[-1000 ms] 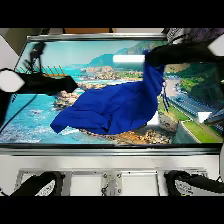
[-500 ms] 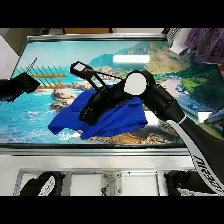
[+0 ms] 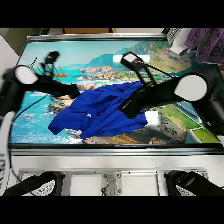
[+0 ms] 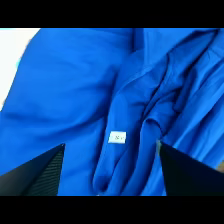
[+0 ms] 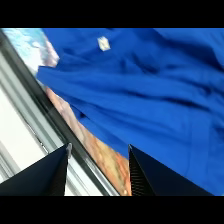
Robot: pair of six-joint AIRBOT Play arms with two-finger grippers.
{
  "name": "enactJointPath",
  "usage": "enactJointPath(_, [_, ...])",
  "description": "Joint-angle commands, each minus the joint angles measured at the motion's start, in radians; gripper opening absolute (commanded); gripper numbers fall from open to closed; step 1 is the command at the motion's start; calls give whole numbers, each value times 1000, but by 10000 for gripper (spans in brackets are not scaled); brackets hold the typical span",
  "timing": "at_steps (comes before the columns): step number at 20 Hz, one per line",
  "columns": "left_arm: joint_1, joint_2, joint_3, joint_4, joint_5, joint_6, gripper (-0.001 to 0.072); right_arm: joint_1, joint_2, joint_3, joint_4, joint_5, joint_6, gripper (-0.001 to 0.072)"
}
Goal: Fold the clothes and pants, and hang the long-sleeved shirts on hangers.
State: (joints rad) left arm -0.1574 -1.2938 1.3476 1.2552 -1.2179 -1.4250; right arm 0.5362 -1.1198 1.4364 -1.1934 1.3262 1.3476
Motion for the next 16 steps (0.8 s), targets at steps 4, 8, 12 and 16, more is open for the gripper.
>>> enactJointPath(4, [-190,-444,212,0,66,230,622,-136,175,-304,-27,-53,151,387])
enactJointPath(8, [-237,-584,352,11,69,259,623,-141,168,-395,-26,-157,223,387])
enactJointPath(12, [-235,-661,452,7,69,190,621,-140,107,-432,-24,-291,375,388])
enactJointPath(16, [-216,-663,468,-2,63,123,11,-140,-51,-433,88,-435,474,703])
